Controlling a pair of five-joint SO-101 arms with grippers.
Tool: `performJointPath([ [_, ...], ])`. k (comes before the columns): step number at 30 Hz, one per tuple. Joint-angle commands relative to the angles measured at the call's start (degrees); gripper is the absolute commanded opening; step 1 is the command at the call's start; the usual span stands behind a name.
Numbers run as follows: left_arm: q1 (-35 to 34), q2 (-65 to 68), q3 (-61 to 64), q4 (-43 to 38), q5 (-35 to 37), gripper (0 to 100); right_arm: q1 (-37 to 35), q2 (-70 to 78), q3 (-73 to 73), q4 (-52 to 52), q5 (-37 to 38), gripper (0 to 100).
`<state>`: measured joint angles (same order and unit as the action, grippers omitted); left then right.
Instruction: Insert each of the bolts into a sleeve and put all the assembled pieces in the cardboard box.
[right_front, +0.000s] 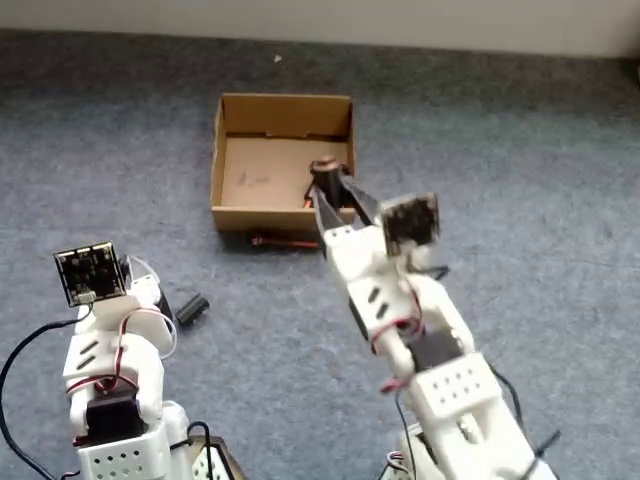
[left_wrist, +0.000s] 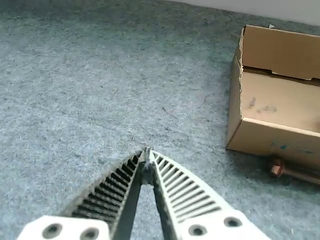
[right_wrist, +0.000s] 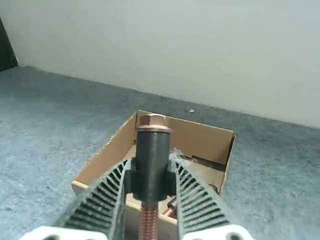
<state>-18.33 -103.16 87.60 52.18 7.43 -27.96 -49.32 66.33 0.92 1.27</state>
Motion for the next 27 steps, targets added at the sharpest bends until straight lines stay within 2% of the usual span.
performJointPath([
  [1,-0.75,-0.57,-0.31,-1.23,-0.53,2,0.84,19.74,-9.89,-10.07,5.01,0.4],
  [4,-0.75,-0.57,0.48,-1.49,-0.53,2,1.54,33.27,-15.08,-17.19,8.62,0.4],
  [7,-0.75,-0.66,0.48,-1.49,-0.53,2,4.09,43.91,-20.44,-22.81,7.47,0.4],
  [13,-0.75,-0.66,0.48,-1.49,-0.53,2,7.69,58.15,-29.41,-24.4,4.84,0.5],
  [15,-0.75,-0.66,0.4,-1.49,-0.53,2,8.04,59.56,-30.37,-24.31,4.84,3.4],
  [19,-0.84,-0.66,0.22,-1.49,-0.53,2,7.69,59.38,-30.37,-24.31,4.84,16.6],
  [23,-3.82,-0.75,-0.04,-1.49,-0.26,2,6.37,54.46,-29.76,-24.04,4.84,15.1],
  [27,-7.16,-0.84,-0.84,-1.58,-0.18,2,4.26,43.91,-25.45,-17.45,4.84,12.8],
])
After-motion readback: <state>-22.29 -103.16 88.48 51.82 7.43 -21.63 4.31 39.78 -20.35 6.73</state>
